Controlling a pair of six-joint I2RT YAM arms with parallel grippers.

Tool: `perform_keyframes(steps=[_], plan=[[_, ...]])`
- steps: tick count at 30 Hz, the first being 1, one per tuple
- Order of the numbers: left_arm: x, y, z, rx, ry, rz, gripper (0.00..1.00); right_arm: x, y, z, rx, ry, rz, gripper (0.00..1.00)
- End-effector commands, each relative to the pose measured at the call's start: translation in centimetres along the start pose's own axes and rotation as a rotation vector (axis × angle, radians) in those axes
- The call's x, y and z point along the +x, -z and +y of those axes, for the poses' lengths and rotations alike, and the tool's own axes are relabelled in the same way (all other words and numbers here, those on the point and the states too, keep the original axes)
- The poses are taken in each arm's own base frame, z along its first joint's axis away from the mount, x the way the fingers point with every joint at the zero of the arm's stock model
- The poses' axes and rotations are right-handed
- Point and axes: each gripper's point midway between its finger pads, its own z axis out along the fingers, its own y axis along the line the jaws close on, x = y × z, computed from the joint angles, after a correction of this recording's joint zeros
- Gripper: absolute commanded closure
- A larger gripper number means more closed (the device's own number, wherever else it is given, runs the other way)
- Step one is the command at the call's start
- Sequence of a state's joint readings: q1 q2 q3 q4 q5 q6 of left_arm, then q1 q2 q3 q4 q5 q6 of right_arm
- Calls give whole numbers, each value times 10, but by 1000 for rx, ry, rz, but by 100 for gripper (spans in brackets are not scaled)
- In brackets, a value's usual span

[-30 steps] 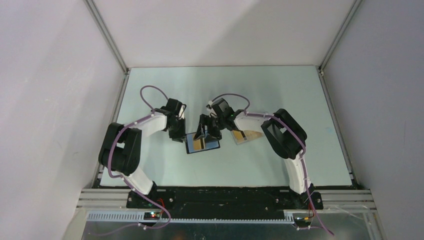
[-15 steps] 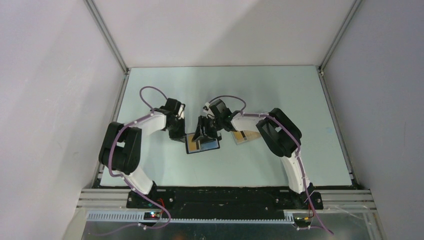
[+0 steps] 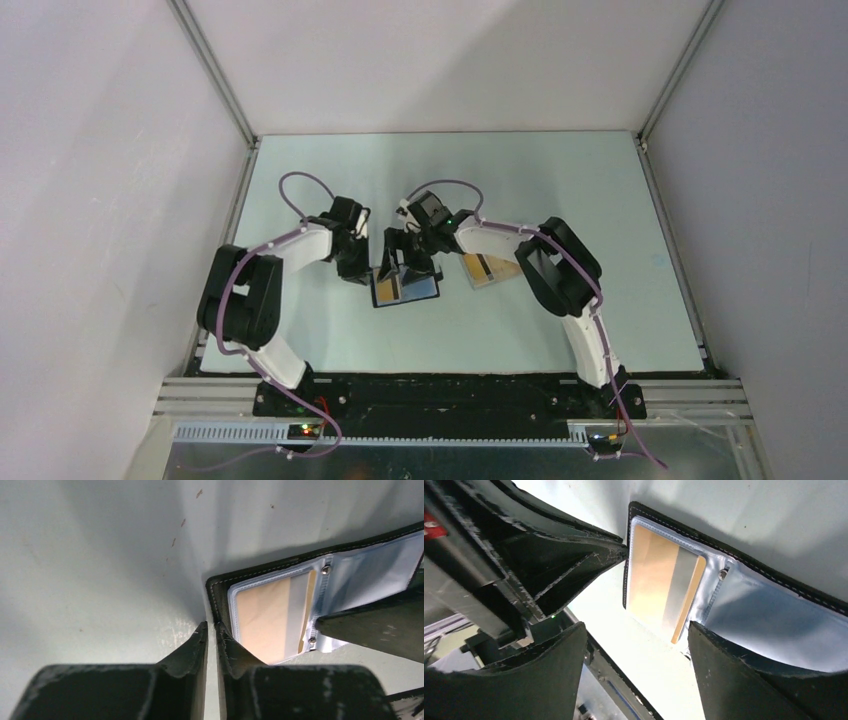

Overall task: Put the credit cards into the card holder
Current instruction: Insert the credit card into the card holder.

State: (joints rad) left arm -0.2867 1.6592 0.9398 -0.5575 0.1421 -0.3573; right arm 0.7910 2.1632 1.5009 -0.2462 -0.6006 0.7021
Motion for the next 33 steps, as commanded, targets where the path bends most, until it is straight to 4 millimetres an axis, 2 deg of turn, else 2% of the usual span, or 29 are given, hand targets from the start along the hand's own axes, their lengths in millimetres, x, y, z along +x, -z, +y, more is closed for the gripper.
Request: perform_keyframes(steps=[1, 3, 5, 10, 14, 15, 18, 21, 26, 33], plan=[[-7, 19, 13, -69, -12, -83, 80, -18, 41, 23, 107, 160, -89, 20], [-14, 32, 13, -77, -4, -136, 66, -23, 56, 29, 136, 193, -114, 18], [-20, 45, 11, -73, 4, -192, 58, -27, 71, 38, 143, 228, -142, 15], [-35, 79, 2, -26, 19, -322, 44, -33, 118, 57, 124, 261, -219, 14], [-50, 110, -10, 59, 22, -461, 32, -41, 156, 51, 119, 253, -269, 14], [-50, 114, -14, 86, 22, -472, 26, -39, 164, 51, 119, 258, -272, 14], [-52, 121, -17, 161, 65, -525, 15, -40, 178, 38, 143, 251, -283, 14], [-45, 114, -23, 252, 95, -518, 16, -36, 176, 30, 144, 230, -259, 16], [-41, 103, -38, 380, 107, -487, 27, -29, 154, 23, 107, 190, -197, 22], [-37, 77, -32, 411, 184, -397, 35, -21, 113, 37, 27, 162, -100, 32]])
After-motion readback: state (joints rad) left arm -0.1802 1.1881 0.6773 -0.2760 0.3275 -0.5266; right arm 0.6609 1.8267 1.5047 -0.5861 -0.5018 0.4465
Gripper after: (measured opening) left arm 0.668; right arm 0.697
